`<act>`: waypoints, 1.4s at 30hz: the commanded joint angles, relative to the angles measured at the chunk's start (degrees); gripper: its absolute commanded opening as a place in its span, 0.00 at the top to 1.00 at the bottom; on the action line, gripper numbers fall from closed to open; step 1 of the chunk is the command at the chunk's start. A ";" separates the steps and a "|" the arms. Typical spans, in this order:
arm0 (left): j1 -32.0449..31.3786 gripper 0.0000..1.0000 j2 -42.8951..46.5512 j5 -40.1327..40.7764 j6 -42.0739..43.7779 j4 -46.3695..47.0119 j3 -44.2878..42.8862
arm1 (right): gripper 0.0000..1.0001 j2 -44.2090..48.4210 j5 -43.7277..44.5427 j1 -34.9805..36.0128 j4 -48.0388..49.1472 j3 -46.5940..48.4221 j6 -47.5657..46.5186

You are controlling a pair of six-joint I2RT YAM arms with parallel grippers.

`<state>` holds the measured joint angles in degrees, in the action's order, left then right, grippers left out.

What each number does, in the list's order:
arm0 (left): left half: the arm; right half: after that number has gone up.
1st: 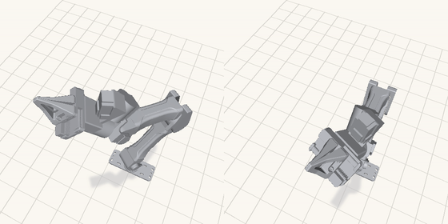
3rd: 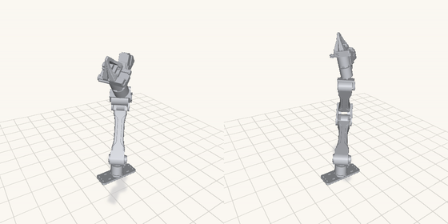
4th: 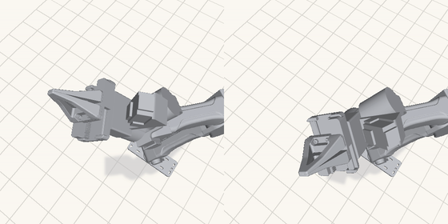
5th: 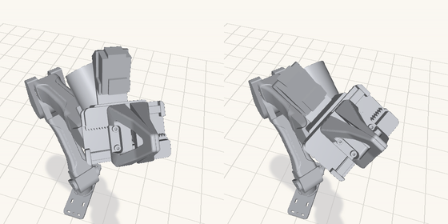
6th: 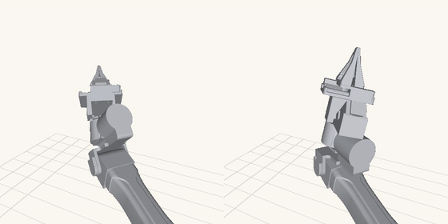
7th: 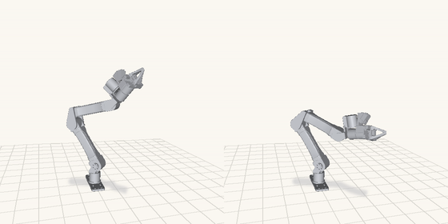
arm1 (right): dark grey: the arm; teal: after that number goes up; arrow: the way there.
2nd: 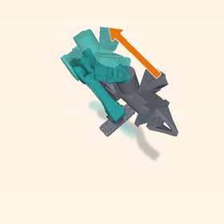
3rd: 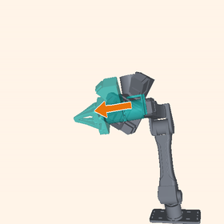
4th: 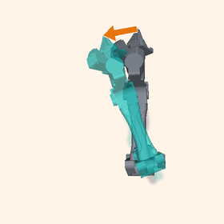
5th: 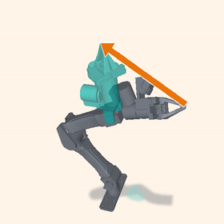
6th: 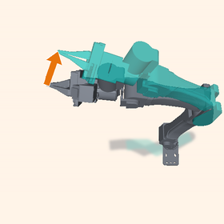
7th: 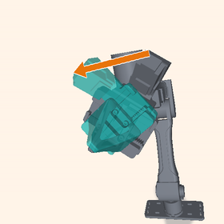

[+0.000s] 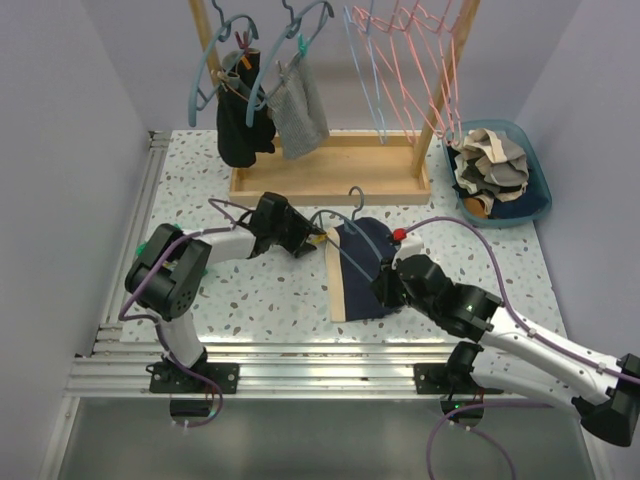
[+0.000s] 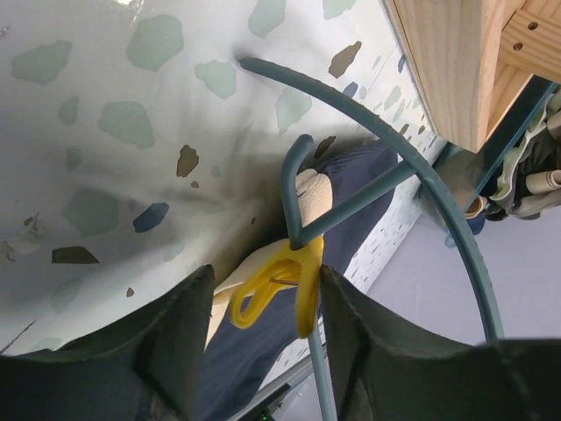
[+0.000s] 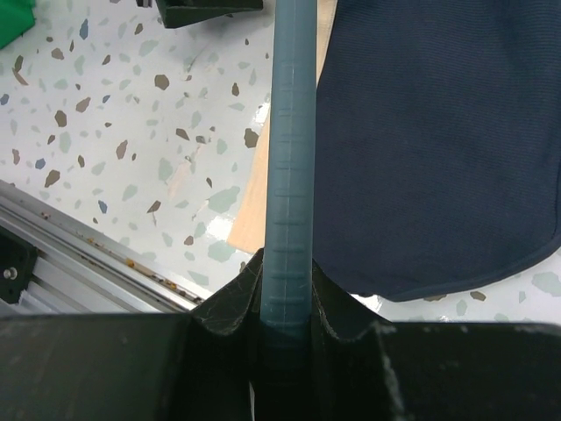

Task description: Remove the underwear clipped to the hanger

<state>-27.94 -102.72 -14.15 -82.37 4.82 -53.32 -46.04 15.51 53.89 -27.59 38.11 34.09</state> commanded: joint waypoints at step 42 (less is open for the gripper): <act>42.00 1.00 47.69 17.01 35.96 -46.65 4.45 | 1.00 0.16 3.21 -0.10 -0.18 -1.19 2.39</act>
<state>11.86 -55.88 -3.97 -54.70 -31.92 -47.48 -45.74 18.50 53.89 -29.10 37.17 36.42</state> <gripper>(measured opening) 0.047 0.186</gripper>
